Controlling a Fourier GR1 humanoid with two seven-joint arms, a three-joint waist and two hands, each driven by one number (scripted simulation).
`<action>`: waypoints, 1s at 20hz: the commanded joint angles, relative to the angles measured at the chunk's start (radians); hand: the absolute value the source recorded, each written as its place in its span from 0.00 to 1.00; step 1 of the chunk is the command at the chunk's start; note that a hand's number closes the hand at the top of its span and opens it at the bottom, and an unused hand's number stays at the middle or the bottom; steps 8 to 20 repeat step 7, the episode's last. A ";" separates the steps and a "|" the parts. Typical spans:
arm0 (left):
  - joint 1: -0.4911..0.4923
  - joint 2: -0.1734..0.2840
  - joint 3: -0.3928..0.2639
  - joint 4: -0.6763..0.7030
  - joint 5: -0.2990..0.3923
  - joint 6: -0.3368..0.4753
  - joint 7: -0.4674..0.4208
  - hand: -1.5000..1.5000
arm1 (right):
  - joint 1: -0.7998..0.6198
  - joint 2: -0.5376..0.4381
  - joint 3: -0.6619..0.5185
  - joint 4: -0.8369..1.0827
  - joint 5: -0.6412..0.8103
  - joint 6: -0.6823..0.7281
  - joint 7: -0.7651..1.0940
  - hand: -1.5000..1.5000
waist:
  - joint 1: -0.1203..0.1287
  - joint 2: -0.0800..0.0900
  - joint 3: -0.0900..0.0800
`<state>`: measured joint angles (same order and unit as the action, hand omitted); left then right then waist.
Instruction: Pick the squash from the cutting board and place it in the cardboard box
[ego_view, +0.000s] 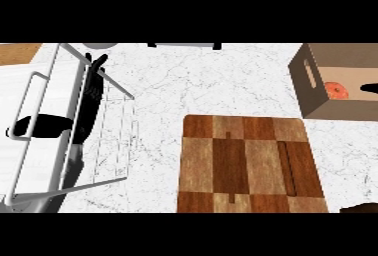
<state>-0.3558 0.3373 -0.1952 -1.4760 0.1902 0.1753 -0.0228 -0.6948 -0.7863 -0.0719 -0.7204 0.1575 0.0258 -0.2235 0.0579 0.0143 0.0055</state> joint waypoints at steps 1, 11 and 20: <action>0.028 -0.012 -0.140 0.025 -0.038 -0.091 0.045 0.50 | -0.052 0.030 -0.122 0.079 -0.114 -0.001 -0.078 0.00 | -0.026 0.008 0.002; 0.066 0.002 -0.127 0.029 -0.041 -0.090 0.008 0.50 | -0.088 -0.008 -0.295 0.195 -0.277 0.090 -0.129 0.00 | -0.033 0.007 0.001; 0.066 0.002 -0.127 0.029 -0.041 -0.090 0.008 0.50 | -0.088 -0.008 -0.295 0.195 -0.277 0.090 -0.129 0.00 | -0.033 0.007 0.001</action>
